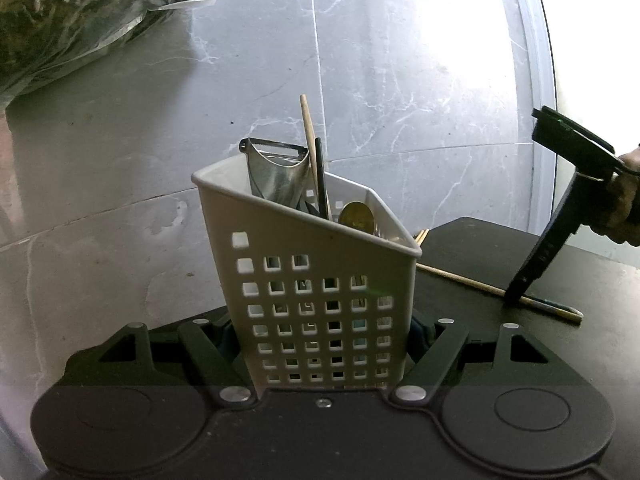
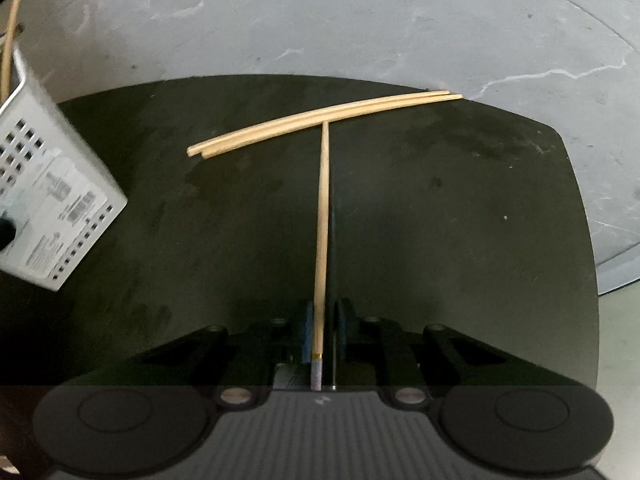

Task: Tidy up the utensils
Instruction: 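Lift the dark chopstick with the right tool toward the caddy, then lower the dark chopstick into the caddy and open the right tool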

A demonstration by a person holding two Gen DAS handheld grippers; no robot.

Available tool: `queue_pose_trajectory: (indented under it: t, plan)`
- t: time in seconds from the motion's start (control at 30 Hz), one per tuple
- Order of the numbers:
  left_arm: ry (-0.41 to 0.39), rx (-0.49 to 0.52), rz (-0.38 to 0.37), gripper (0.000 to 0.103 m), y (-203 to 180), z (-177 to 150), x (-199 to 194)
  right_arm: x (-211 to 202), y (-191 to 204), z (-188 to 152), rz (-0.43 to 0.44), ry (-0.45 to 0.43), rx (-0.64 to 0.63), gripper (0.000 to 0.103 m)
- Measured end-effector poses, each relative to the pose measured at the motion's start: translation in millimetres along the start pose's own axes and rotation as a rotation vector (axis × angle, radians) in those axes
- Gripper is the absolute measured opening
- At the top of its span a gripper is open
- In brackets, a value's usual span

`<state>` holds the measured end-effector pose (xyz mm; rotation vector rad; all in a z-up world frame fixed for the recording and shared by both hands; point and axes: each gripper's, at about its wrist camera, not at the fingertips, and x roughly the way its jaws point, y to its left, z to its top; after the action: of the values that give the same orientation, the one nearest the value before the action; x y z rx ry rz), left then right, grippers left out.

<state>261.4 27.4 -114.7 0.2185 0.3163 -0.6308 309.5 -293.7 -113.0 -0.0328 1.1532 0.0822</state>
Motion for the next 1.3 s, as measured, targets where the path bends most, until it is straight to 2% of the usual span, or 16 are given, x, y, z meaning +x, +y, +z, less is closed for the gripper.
queue_pose_trajectory:
  t: [0.43, 0.57, 0.77, 0.9, 1.03, 1.2, 1.3]
  plan:
    - [0.001, 0.001, 0.002, 0.078, 0, 0, 0, -10, 7, -18, 0.013, -0.057, 0.035, 0.011]
    - [0.000, 0.001, 0.002, 0.078, 0, 0, 0, -28, 12, -24, 0.022, -0.123, 0.048, 0.011]
    - [0.001, 0.003, 0.001, 0.078, 0, 0, 0, -86, 31, -23, 0.068, -0.354, 0.080, 0.011]
    - [0.001, 0.010, -0.002, 0.078, 0, 0, 0, -133, 47, -16, 0.124, -0.585, 0.097, 0.011]
    - [0.001, 0.016, -0.006, 0.078, 1, 0, 0, -171, 75, -3, 0.229, -0.805, 0.055, 0.011]
    - [0.001, 0.016, -0.007, 0.078, 1, 0, 1, -167, 113, 12, 0.366, -0.930, -0.048, 0.012]
    - [-0.001, 0.017, -0.008, 0.078, 2, -1, 1, -146, 131, 17, 0.412, -0.941, -0.104, 0.012]
